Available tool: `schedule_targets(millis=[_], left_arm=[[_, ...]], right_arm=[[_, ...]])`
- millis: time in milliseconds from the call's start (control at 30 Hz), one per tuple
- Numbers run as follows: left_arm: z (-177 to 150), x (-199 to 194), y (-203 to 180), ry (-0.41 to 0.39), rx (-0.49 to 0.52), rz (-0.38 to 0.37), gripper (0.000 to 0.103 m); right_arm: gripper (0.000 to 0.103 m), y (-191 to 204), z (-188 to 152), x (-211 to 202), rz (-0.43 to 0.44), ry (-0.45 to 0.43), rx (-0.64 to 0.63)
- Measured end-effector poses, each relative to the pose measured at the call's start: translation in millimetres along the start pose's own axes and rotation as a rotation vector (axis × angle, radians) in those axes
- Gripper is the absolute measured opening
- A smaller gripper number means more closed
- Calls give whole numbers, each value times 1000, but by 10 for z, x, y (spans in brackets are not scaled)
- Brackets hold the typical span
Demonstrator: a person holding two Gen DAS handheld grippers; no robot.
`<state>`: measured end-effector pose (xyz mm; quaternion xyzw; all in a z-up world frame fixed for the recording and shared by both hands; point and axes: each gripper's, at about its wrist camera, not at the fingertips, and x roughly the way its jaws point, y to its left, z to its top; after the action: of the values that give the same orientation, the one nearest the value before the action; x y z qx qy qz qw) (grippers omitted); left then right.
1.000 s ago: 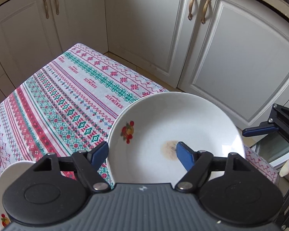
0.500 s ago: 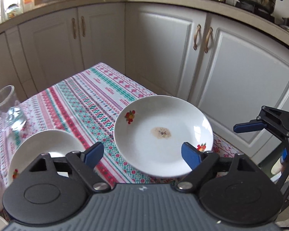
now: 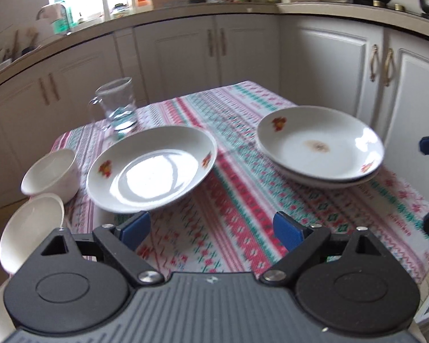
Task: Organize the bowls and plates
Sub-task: 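Withdraw the left gripper from the stacked plates, then reach the right gripper to the large flat flowered plate and grasp its rim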
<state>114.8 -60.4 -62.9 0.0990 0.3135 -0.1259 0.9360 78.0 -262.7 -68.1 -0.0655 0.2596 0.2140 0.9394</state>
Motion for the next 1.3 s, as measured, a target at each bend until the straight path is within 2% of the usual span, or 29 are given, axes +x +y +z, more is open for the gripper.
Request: schedule_targets(millis=[167,367,467,600,1000,1300], left_arm=[[-132,163,110,52,-75,25,93],[-141,398,256,86,-136,54,93],[-113,474,306,81,-168,48,94],[-88,557,340,83,-194,45,103],[25,719,382,77,-229,75,103],[15,745,384,45,-248,106,103]], right_arm=[[103,76,20,-5,4,18,-34],[103,74,73,29,2,40,-53],[103,65,104,86,-2,56,-65],[103,44,152,162,1,74,-79],[103,-9,377,366,36,115,-171],[103,-190,785,561,106,118,-214]])
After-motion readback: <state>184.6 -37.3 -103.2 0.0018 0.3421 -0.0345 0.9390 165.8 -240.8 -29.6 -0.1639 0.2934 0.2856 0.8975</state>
